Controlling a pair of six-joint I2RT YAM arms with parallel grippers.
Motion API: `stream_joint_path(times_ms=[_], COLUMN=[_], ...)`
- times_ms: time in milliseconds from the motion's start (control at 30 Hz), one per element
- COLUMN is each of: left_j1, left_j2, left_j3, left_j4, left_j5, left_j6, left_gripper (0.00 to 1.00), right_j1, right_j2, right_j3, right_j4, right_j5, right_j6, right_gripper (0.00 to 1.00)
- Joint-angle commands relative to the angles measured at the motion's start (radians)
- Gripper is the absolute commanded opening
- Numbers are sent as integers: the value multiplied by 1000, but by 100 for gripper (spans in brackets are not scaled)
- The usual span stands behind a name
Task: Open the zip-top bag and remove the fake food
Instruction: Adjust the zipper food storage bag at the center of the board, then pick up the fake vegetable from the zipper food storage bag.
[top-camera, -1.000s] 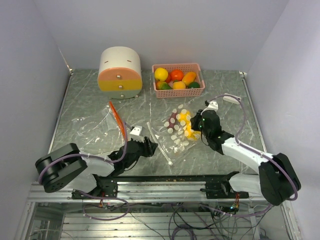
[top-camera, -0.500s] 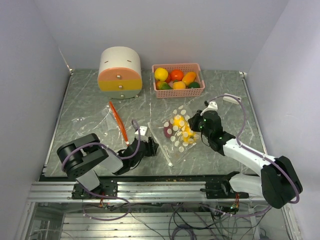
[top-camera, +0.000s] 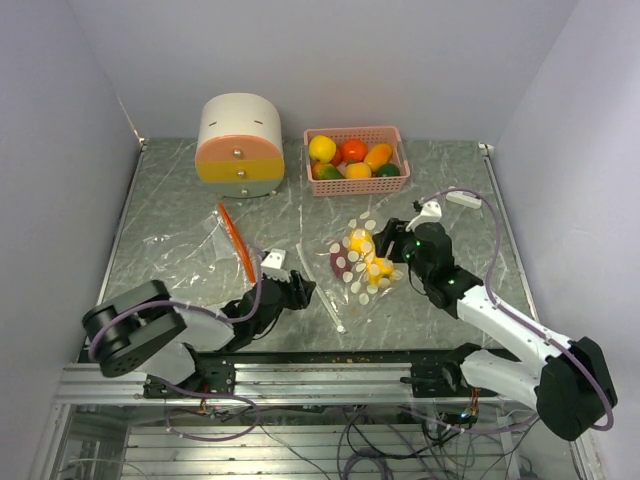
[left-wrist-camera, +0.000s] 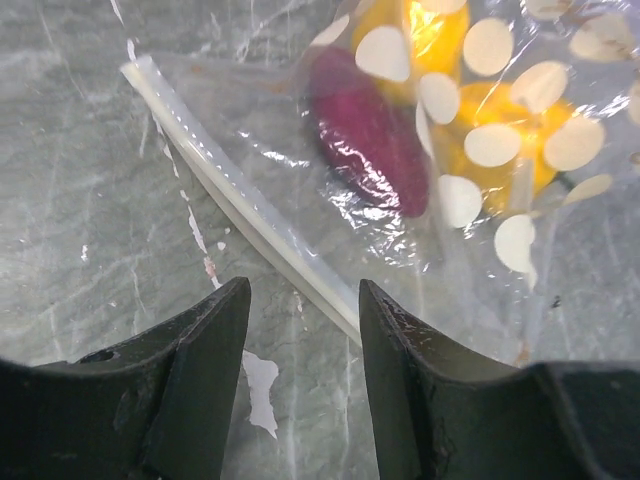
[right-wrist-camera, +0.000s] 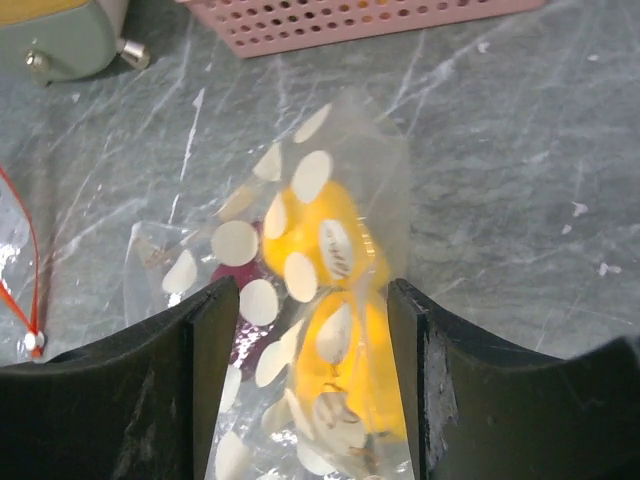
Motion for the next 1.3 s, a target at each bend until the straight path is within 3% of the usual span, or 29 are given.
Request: stream_joint_path(times_ms=[0,67,267,367,567,700,1000,1267], left_j1=[-6,-5,3,22,70,89,95,97], left_j2=[-138,-211,-442,-530,-627,-620,-475,-404], left_j3=[-32,-36,-56,-54,-101,-110,-98,-113], left_j4=[-77,-142,-389,-564,-657,-642,-534,-400], left_j5=[-44,-56,-174,-245,-265,-240,-192,-126], left_j6=[19,36,-34,-126,-202,-202,-192,-177], left_gripper=[59,61,64,66,75,75,75,75], right_j1=[112,203,381,419,481,491,492,493], right_j2=[14,46,236,335,465,511,523,482], right_j3=[69,105,177,195,238,261,283,285], right_j4=[-86,-111,-89,-69,-58,-82,-107,-99], right_j5=[87,168,178,186,197,244,274,280], right_j6=[-124,-159,-199,-187,-177,-159,-129,-117], right_gripper=[63,66,70,69,65,53,2,0])
